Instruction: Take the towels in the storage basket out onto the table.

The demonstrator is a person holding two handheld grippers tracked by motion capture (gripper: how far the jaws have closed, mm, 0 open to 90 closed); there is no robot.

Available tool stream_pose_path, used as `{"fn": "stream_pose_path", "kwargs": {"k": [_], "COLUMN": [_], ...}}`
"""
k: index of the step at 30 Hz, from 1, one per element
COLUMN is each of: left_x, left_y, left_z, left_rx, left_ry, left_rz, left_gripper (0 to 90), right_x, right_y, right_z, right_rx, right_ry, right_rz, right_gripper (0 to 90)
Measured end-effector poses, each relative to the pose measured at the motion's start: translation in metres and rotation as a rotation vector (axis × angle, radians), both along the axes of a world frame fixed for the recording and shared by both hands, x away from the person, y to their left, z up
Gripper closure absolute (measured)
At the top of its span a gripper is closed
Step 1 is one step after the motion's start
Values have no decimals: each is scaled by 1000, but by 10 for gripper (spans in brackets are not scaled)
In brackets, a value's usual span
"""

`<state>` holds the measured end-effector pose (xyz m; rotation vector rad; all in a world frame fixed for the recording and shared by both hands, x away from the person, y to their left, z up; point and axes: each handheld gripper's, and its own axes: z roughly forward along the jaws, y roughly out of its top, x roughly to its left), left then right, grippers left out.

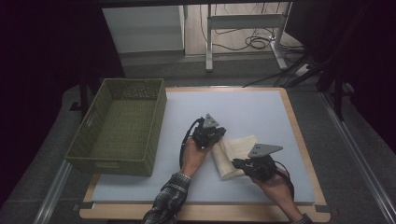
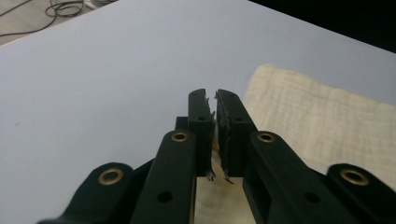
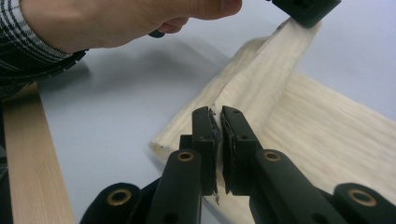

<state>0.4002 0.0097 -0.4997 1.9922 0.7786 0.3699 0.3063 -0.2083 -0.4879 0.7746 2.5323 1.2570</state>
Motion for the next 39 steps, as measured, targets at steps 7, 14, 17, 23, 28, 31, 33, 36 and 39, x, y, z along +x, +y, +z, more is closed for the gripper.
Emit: {"fn": "stream_pose_path", "kwargs": {"k": [7,14,17,23,28,31,33,36,39], "left_x": [8,13,13,11,16,17,16,15,12], "left_y": [-21,-27,-33,-49,-56,-60,-61,-60,-59], "left_z": [0,0,-2,-10,-21,-26,-28,-27,-24], "left_rx": [3,-42,-31,71,108,155,162,174,176], "left_ry": [-14,13,40,58,79,94,98,96,62], "left_rz": [-8,-28,-62,-99,-116,-130,-143,-144,-140], "left_gripper": [859,870,837,691,639,704,769,871,891], "right_x": [-1,-2,-1,-1,1,2,2,3,3], "right_y": [-24,-40,-42,-40,-40,-41,-42,-43,-43], "right_z": [-1,-4,-6,-9,-13,-16,-18,-19,-19], "right_rx": [1,-2,3,-16,-22,-28,-31,-32,-32], "right_ry": [7,12,18,14,21,27,27,31,29], "right_rz": [-40,-78,-85,-81,-87,-90,-94,-98,-98], "right_gripper": [845,846,846,844,842,841,841,841,841]}}
